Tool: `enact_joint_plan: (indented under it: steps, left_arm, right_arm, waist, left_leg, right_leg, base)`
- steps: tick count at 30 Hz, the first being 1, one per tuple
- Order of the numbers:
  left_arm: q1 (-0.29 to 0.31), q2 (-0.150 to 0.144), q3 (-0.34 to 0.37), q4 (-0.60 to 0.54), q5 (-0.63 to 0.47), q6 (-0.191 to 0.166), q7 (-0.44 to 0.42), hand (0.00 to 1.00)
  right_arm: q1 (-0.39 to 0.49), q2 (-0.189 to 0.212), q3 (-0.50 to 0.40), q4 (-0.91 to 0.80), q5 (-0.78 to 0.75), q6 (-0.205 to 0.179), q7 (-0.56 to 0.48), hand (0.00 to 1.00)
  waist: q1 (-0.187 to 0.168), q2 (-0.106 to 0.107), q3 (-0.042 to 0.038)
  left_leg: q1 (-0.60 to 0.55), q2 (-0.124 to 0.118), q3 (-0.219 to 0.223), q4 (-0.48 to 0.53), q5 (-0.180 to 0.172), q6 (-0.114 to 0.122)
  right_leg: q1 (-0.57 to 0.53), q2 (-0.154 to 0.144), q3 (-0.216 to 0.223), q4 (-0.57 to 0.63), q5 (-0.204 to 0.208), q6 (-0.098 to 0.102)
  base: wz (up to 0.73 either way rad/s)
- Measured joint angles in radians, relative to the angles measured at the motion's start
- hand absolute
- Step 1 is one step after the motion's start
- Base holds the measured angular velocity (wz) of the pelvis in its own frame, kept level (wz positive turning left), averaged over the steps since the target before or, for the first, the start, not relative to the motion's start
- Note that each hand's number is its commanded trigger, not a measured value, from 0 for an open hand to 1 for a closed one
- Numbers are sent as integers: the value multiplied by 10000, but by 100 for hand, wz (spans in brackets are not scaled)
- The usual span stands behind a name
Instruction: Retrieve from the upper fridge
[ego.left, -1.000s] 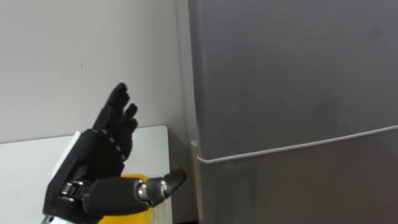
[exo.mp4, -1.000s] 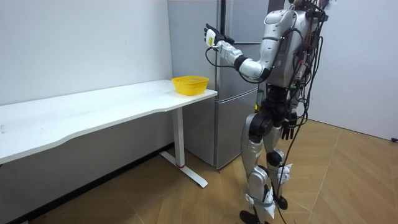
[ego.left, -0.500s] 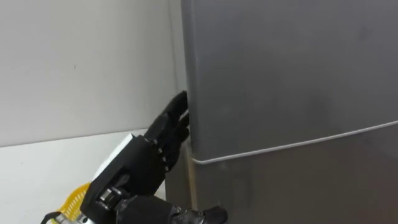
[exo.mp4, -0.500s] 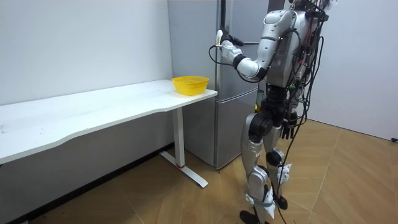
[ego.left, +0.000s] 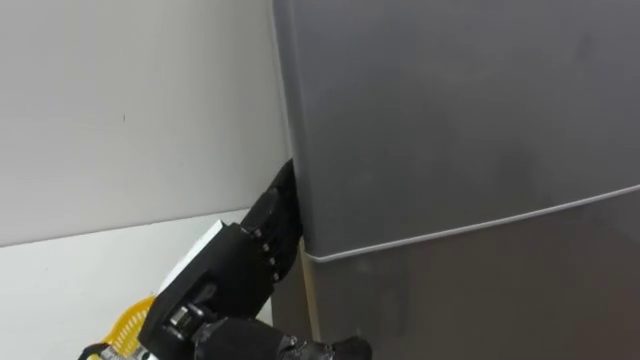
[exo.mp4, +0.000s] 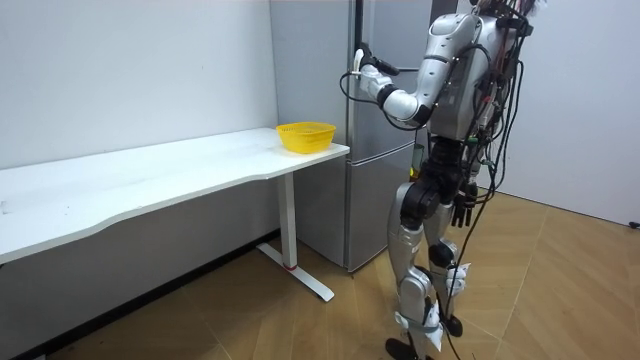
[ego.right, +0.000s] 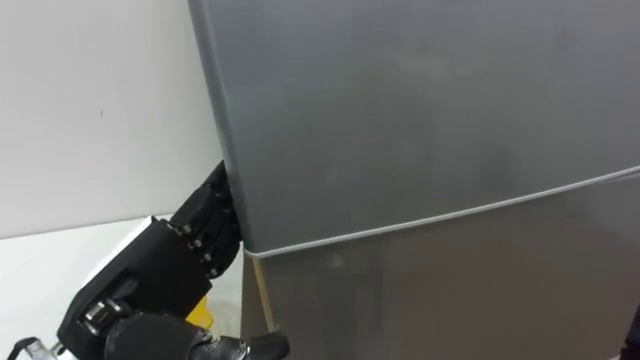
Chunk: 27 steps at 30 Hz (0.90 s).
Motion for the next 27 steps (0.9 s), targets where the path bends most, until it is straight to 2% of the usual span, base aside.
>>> enact_joint_plan:
  steps: [3,4,5,7,8,9,12,16,19,27]
  left_arm:
    - [-1,-32,36,32,-2,0,240,100]
    - [-16,0,96,87,-1,-1,315,96]
    - [-29,-15,141,97,0,-32,438,73]
    - [-46,-27,243,112,0,-33,612,48]
    - [-119,-27,312,157,0,-32,624,13]
    - [-188,-23,320,200,0,-32,623,0]
    - [-237,65,258,227,-8,-32,317,0]
    - [-241,72,-345,227,6,32,57,0]
    - [-270,71,-683,225,3,35,-117,0]
    - [-344,72,-732,207,-81,82,-383,0]
  right_arm:
    - [-37,-41,4,14,2,0,-11,0]
    - [-59,-59,5,23,2,4,-15,0]
    - [-79,-81,5,30,-1,6,-16,0]
    - [-126,-115,4,130,-2,5,-35,0]
    - [-135,-136,4,159,-2,8,-37,0]
    - [-135,-151,5,177,-3,7,-34,0]
    - [-108,-178,4,222,-2,19,-36,0]
    - [-141,-179,2,227,-1,15,-48,0]
    - [-110,-182,9,234,60,26,-61,0]
    - [-98,-192,198,384,134,94,-48,0]
  waist:
    - [0,-7,16]
    - [0,-5,17]
    - [6,-6,18]
    - [7,-8,19]
    - [7,-8,19]
    - [8,-15,24]
    - [12,-17,26]
    - [-144,-22,55]
    - [-222,49,60]
    - [-227,48,43]
  left_leg:
    - [-20,0,1,-6,0,0]
    - [-36,0,1,-6,0,0]
    - [-54,-1,0,-6,0,0]
    - [-75,-2,-1,-6,0,0]
    - [-75,-1,-3,-5,0,0]
    - [-76,-1,-3,-5,0,0]
    - [-73,-2,-3,-6,0,0]
    - [-93,2,7,-6,0,0]
    - [-99,12,53,-3,0,0]
    - [-66,19,133,-9,0,0]
  right_leg:
    - [-1,0,-1,-3,0,0]
    - [-4,0,-4,-4,0,0]
    - [-5,-1,-3,-4,0,0]
    - [-11,-2,-5,-5,2,-1]
    - [-9,-1,-6,-5,3,-3]
    - [-7,-1,-8,-4,4,-3]
    - [10,-6,-16,-4,8,-5]
    - [3,1,10,0,15,-7]
    - [-18,13,60,-1,15,-10]
    - [-158,29,214,1,19,-14]
  base:
    - [0]
    - [0]
    - [0]
    - [0]
    - [0]
    - [0]
    - [0]
    - [-2]
    - [-4]
    - [-5]
